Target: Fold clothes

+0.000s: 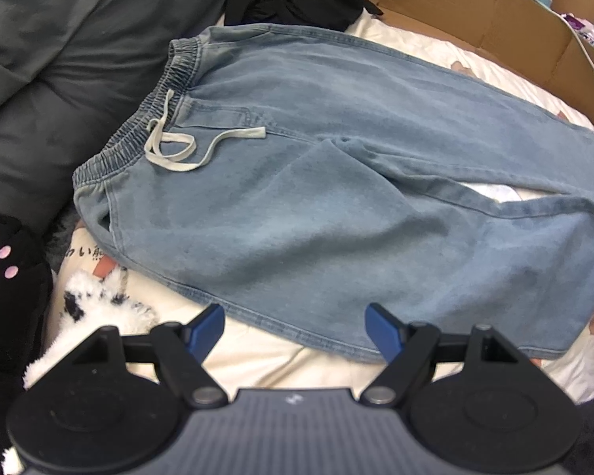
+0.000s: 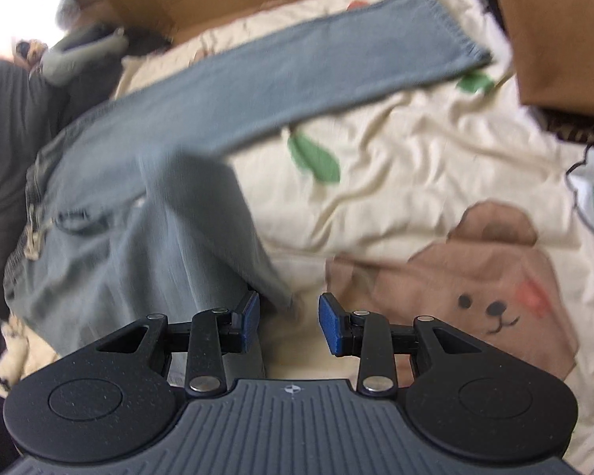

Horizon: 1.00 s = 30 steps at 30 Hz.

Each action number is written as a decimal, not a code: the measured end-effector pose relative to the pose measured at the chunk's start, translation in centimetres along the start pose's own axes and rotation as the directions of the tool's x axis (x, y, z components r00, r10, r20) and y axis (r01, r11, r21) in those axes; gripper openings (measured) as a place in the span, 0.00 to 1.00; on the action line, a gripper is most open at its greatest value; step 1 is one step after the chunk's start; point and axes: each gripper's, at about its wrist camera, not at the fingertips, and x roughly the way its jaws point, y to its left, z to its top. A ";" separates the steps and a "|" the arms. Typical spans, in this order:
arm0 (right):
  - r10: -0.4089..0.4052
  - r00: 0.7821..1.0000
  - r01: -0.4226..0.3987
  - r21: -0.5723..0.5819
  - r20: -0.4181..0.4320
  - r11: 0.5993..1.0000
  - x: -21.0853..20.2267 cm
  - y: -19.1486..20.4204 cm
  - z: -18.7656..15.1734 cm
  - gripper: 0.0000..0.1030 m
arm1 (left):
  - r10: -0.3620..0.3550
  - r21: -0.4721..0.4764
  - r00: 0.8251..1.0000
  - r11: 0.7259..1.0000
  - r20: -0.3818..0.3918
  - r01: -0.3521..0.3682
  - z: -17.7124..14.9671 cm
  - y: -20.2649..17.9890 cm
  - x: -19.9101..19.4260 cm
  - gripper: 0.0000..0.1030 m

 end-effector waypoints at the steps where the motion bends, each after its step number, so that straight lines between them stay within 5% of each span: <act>1: 0.004 1.000 -0.004 -0.014 -0.003 1.000 0.5 0.2 -0.3 0.39 | 0.003 0.001 1.000 1.000 -0.001 -0.003 0.0 0.0 0.1 0.78; 17: -0.006 1.000 0.008 -0.119 0.017 0.993 5.3 0.9 -1.7 0.37 | 0.037 0.031 0.997 0.999 -0.072 -0.034 -1.0 -0.8 2.8 0.78; 19: 0.001 1.000 0.002 -0.114 0.023 0.993 5.5 1.0 -1.5 0.26 | 0.036 0.026 0.996 0.999 -0.077 -0.034 -1.0 -0.8 3.0 0.78; 20: 0.002 1.000 -0.001 -0.114 0.016 0.993 5.5 1.0 -1.4 0.13 | 0.036 0.026 0.996 0.999 -0.079 -0.034 -1.0 -0.8 3.0 0.78; 30: 0.036 0.999 -0.035 -0.086 0.006 0.996 1.4 0.9 -1.3 0.09 | 0.024 0.054 0.999 0.998 -0.046 -0.022 -0.4 -1.8 2.5 0.78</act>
